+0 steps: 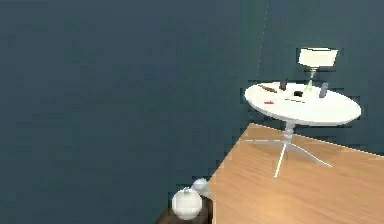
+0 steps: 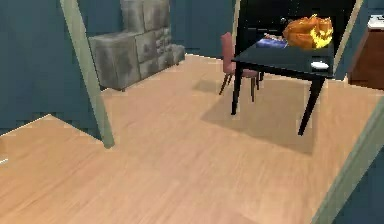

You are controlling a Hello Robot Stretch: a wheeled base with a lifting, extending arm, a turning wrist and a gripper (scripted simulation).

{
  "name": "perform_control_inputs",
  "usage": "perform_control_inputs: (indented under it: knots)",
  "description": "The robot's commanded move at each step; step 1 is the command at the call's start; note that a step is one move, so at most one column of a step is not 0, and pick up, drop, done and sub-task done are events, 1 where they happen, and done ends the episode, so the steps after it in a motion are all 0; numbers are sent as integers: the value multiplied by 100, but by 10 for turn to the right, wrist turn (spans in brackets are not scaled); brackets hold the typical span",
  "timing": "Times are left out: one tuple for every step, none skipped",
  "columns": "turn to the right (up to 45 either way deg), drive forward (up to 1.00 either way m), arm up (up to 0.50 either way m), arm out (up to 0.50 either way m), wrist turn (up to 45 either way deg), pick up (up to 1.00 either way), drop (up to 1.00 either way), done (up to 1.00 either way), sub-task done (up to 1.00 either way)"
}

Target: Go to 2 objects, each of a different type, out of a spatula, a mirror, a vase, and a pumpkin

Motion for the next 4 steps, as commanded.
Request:
perform_control_inputs:
  knots:
    - [0, 0, 0, 0, 0, 0, 0, 0, 100]
    - [450, 0, 0, 0, 0, 0, 0, 0, 0]
    - [450, 0, 0, 0, 0, 0, 0, 0, 0]
    - [270, 0, 0, 0, 0, 0, 0, 0, 0]
